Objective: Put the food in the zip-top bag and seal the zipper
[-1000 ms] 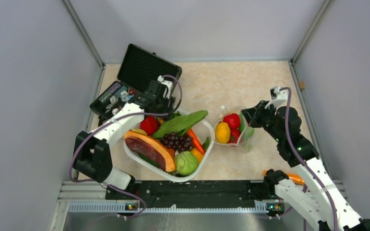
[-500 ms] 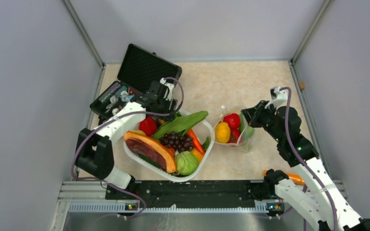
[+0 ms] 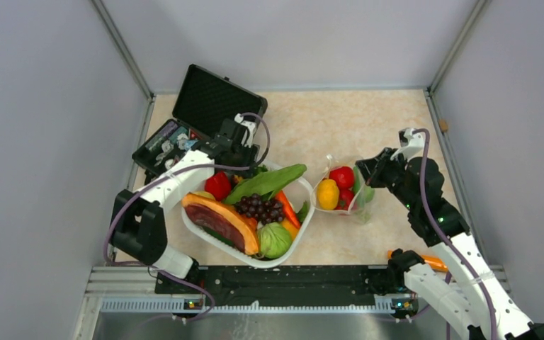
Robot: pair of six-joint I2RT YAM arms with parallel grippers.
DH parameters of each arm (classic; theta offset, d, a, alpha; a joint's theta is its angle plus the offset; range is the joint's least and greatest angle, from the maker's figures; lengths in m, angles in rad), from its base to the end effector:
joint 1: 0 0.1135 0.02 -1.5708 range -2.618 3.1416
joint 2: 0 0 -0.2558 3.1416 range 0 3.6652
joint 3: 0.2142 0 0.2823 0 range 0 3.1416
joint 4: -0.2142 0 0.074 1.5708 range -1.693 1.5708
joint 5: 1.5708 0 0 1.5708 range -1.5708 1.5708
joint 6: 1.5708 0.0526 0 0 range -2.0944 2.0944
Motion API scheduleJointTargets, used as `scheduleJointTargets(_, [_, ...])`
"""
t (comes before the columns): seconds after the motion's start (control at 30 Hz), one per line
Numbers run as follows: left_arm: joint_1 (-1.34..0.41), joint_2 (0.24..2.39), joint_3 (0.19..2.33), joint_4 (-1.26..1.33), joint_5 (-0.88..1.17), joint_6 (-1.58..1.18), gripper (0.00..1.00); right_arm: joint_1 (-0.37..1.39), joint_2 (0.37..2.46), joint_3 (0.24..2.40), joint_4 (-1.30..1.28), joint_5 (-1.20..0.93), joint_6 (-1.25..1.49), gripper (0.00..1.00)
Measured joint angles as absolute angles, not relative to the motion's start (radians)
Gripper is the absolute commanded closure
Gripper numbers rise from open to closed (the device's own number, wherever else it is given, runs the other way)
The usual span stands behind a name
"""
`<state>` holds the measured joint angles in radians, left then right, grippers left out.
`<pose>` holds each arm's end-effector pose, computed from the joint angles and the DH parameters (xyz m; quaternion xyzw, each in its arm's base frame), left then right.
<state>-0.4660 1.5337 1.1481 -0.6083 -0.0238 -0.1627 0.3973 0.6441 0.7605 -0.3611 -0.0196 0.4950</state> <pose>0.3201 -0.1596 0.2149 0.1415 0.9481 -0.0771 0.2740 0.1889 0.0804 0.3281 0.0325 0.7874 0.2726 0.5519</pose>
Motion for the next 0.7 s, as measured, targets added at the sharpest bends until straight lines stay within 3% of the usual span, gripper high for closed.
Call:
scheduleJointTargets(0.23, [-0.473,1.381,1.148,-0.649,-0.040,-0.163,0.72,0.397,0.641,0.760,-0.361,-0.019,0.495,1.00])
scheduleJointTargets(0.4, [-0.474,1.254,1.144,-0.632,-0.038,-0.154,0.45,0.397,0.641,0.760,-0.361,-0.019,0.498,1.00])
scheduleJointTargets(0.7, [-0.474,1.389,1.105,-0.643,-0.010,-0.149,0.32,0.397,0.643,0.760,-0.361,-0.020,0.500,1.00])
